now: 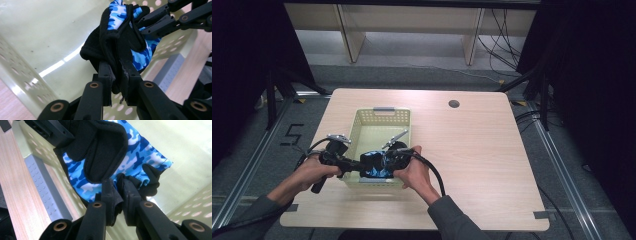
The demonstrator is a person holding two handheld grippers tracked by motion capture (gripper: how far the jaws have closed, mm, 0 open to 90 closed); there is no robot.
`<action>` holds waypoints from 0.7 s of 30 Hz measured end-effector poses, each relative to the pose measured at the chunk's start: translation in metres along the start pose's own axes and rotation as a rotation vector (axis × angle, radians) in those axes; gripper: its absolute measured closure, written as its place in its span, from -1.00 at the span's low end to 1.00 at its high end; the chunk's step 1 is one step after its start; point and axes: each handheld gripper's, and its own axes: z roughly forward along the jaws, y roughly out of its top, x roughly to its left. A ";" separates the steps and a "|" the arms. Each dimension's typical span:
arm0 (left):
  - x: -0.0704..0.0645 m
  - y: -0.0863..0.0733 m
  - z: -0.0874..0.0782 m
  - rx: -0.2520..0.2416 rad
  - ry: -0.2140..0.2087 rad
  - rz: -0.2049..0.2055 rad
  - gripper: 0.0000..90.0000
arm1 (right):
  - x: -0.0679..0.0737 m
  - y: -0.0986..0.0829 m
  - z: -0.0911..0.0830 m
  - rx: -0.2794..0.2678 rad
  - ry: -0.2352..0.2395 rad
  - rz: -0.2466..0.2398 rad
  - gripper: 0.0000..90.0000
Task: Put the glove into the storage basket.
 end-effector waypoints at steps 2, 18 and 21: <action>0.000 0.000 0.001 0.026 0.027 0.021 0.74 | -0.001 0.001 0.001 0.004 -0.001 -0.005 0.81; -0.005 0.009 0.007 0.127 0.135 0.093 0.13 | 0.005 0.010 -0.002 0.023 -0.066 -0.038 0.52; -0.008 0.009 0.006 0.128 0.160 0.079 0.03 | 0.006 0.011 -0.007 0.004 -0.056 -0.032 0.49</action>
